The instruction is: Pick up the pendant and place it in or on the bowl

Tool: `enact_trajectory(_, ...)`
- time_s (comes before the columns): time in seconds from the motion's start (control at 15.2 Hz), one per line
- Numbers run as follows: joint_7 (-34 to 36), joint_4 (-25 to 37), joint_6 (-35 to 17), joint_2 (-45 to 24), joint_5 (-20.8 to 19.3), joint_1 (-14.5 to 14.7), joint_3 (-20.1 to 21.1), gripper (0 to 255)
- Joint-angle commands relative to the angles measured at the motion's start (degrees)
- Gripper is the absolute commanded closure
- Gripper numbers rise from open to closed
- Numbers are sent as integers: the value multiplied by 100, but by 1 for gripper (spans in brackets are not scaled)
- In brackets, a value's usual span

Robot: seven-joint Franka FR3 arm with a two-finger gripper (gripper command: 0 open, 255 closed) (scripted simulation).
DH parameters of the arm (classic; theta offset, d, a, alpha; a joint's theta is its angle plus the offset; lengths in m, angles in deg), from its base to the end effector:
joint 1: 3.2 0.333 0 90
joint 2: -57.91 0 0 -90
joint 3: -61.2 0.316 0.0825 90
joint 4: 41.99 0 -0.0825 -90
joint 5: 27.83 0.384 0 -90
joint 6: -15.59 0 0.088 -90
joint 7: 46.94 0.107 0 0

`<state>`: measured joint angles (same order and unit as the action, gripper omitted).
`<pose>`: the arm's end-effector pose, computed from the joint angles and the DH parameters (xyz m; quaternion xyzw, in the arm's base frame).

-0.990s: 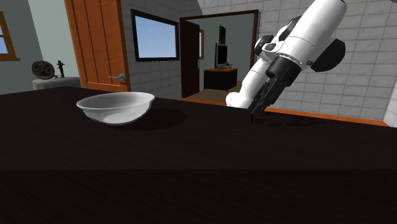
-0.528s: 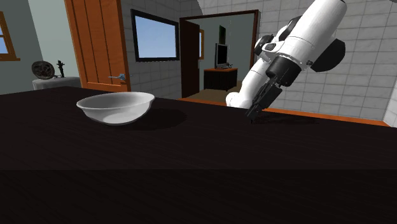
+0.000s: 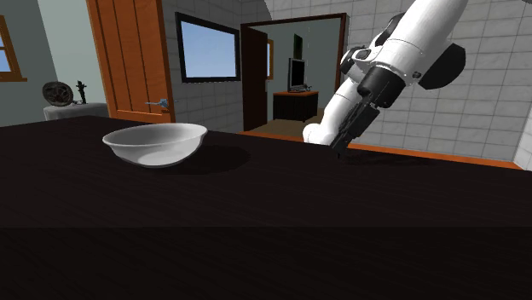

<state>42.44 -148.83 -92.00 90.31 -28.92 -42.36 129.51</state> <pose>0.3935 0.3539 0.5955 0.8297 -0.4773 0.2861 0.0437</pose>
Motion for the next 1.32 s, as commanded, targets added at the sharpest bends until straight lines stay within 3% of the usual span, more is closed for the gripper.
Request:
enact_trajectory(0.0, -45, 126, 128, -10, -10, 9, -53, 255)
enact_trajectory(0.66, -228, 1029, 822, -206, -132, -259, -9, 255)
enact_trajectory(1.25, -374, 2006, 1494, -452, -272, -728, 287, 255)
